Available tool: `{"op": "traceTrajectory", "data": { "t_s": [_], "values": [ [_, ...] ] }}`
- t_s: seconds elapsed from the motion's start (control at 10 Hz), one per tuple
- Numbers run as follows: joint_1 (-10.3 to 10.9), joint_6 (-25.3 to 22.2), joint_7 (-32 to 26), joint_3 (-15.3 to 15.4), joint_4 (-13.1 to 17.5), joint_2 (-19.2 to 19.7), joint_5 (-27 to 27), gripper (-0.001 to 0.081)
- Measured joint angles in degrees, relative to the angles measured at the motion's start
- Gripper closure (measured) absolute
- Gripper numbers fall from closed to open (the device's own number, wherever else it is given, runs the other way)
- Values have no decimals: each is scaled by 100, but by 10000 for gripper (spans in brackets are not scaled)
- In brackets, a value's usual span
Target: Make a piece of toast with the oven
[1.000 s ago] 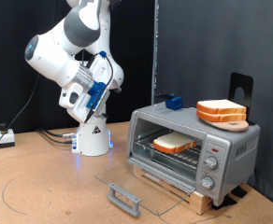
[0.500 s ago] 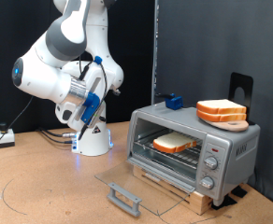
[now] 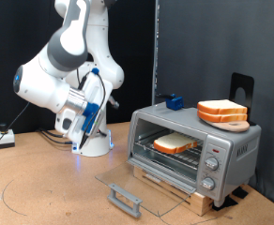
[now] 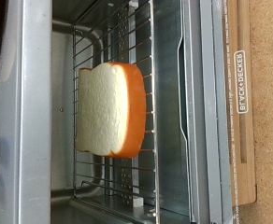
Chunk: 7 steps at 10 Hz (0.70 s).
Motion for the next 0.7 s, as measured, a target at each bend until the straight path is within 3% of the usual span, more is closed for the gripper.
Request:
{"op": "traceTrajectory", "data": {
  "t_s": [0.3, 0.5, 0.7],
  "values": [
    [-25, -423, -558, -88, 0, 30, 358, -1],
    [-39, -235, -846, -115, 44, 267, 480, -1],
    [-39, -34, -630, -114, 276, 747, 252, -1]
  ]
}}
